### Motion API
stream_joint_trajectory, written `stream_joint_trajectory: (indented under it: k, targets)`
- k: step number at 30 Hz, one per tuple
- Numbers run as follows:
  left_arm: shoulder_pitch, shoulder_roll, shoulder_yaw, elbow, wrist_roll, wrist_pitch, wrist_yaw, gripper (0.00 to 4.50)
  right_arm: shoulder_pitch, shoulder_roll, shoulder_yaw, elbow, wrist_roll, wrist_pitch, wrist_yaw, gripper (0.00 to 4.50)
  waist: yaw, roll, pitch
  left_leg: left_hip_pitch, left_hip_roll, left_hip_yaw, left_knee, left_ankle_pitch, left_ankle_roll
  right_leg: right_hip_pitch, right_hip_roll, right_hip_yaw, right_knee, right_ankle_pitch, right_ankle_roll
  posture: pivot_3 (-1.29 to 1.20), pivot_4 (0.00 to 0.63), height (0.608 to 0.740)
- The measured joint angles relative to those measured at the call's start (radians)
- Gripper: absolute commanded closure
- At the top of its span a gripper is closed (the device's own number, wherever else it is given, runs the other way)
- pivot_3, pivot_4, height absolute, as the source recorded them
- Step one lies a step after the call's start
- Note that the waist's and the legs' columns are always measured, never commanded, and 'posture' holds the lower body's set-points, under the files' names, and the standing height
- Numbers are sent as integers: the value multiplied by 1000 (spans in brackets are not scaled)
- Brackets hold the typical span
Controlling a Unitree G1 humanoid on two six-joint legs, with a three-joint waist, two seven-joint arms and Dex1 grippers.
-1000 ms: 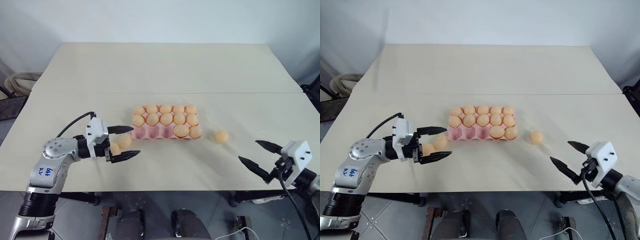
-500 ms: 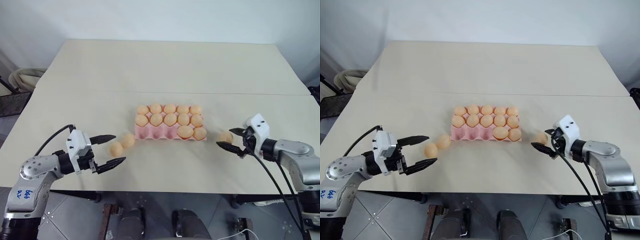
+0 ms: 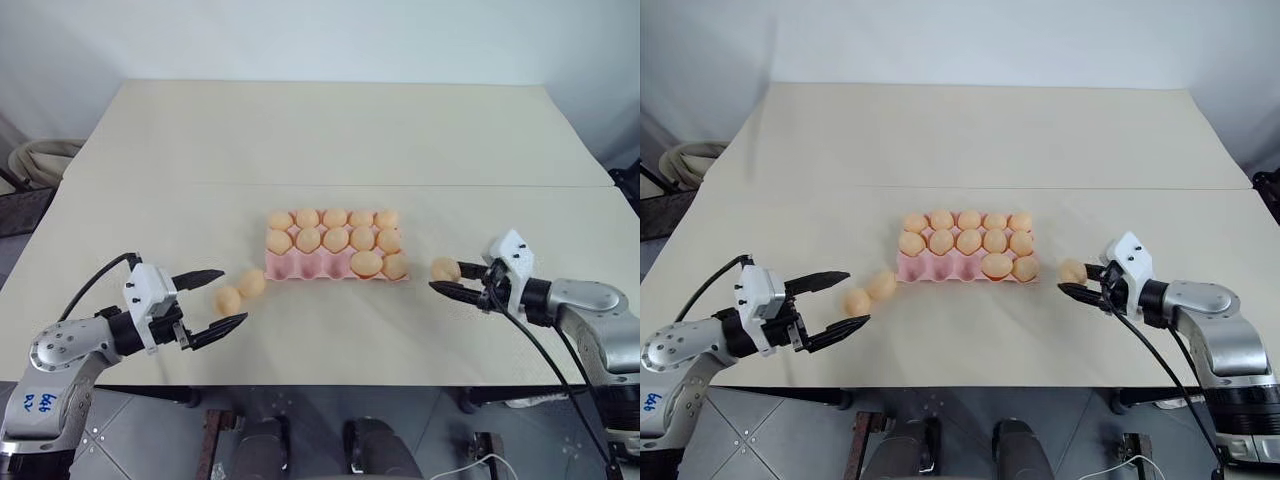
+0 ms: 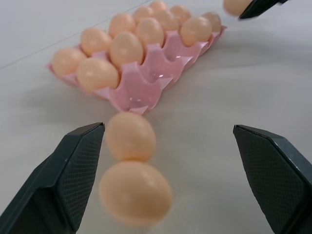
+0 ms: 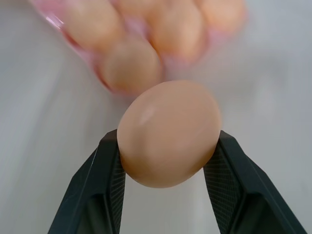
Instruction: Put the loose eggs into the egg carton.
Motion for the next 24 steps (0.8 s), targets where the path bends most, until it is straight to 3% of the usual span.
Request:
stream_joint_trajectory:
  k: [7,12,15,20,24]
  targets:
    - [67,-26,39,-9,0,-1,35,0,-283,192,220,-59,-33,166,-102,2340,-18,0,0,0,0,-1,0,1,-2,-3,0,0,3,-1,-1,0,150,740]
    - [69,-32,40,-31,-1,2,55,0,-348,278,331,22,-92,179,-143,2340,-3,0,0,-4,-1,-1,0,0,-1,-4,-2,-2,0,-1,-1,0,150,740]
    - [68,-32,40,-37,-3,7,68,0,-351,282,343,47,-117,162,-145,1663,1,0,0,-4,-1,-1,0,-1,-1,-5,-2,-3,-1,-1,-1,0,150,740]
    - [65,-32,39,-38,-15,10,74,0,-346,283,330,44,-108,160,-133,24,0,0,0,-4,0,-1,-1,-1,-1,-5,-2,-4,-1,-1,-1,0,150,740]
    - [58,-35,41,-40,-17,11,88,0,-245,232,237,-53,-43,105,-73,24,2,0,0,-4,0,-1,-1,-1,-1,-3,-2,-5,-2,-1,-1,0,150,740]
